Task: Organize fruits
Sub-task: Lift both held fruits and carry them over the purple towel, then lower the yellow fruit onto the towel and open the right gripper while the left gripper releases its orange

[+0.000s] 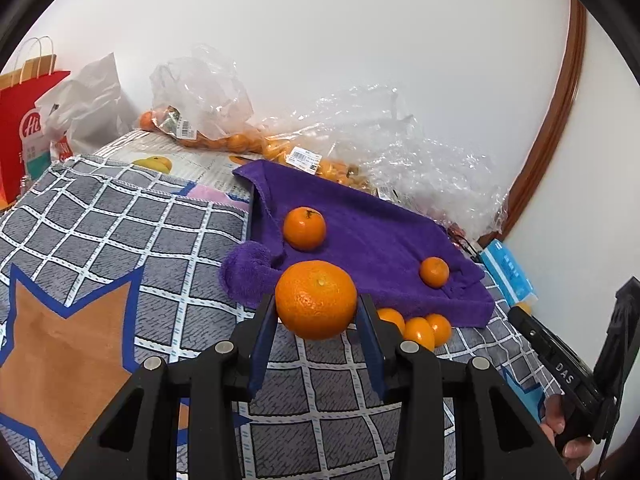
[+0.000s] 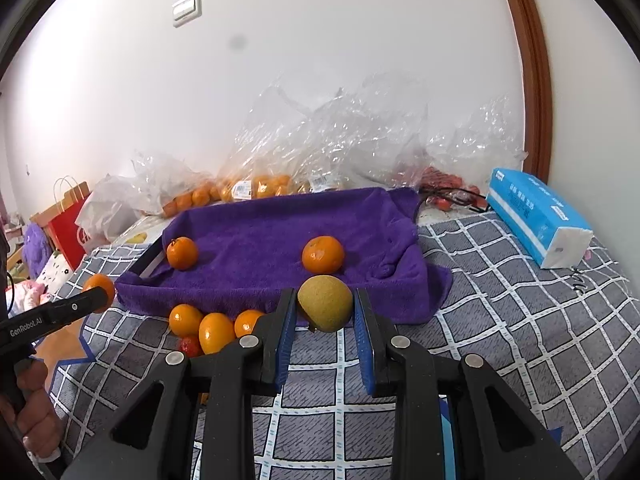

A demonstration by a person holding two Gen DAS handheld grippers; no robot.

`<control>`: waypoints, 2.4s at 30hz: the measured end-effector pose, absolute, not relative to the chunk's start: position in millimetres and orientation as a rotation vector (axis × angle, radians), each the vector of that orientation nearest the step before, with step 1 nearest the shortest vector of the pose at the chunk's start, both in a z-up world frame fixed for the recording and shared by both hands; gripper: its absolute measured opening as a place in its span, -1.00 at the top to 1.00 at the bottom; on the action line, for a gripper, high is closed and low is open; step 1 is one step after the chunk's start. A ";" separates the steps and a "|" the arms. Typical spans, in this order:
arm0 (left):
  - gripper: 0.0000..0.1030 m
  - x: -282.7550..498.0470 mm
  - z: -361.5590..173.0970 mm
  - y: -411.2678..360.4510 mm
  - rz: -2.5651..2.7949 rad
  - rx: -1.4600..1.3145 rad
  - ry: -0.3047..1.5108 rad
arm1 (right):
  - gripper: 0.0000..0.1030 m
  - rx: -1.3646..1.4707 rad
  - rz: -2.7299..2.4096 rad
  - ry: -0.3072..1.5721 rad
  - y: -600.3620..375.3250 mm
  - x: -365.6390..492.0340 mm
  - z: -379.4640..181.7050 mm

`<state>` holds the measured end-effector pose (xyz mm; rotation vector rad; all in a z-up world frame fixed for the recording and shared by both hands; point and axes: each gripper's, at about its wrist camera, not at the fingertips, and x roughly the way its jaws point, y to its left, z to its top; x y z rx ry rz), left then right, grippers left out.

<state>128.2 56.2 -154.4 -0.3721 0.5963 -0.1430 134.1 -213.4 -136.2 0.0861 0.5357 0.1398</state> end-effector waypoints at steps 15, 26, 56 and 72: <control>0.26 125.9 -120.7 74.0 -0.082 -0.398 0.566 | 0.45 0.166 0.208 0.502 -222.4 133.9 -113.8; 0.26 179.3 -97.6 69.9 -0.136 -0.340 0.590 | 0.45 0.121 0.201 0.479 -218.8 167.5 -74.9; 0.26 222.0 -160.2 45.7 -0.157 -0.318 0.698 | 0.45 0.169 0.133 0.694 -229.6 243.9 -154.4; 0.26 226.6 -163.9 44.3 -0.156 -0.308 0.728 | 0.44 0.136 0.139 0.772 -225.6 251.3 -165.2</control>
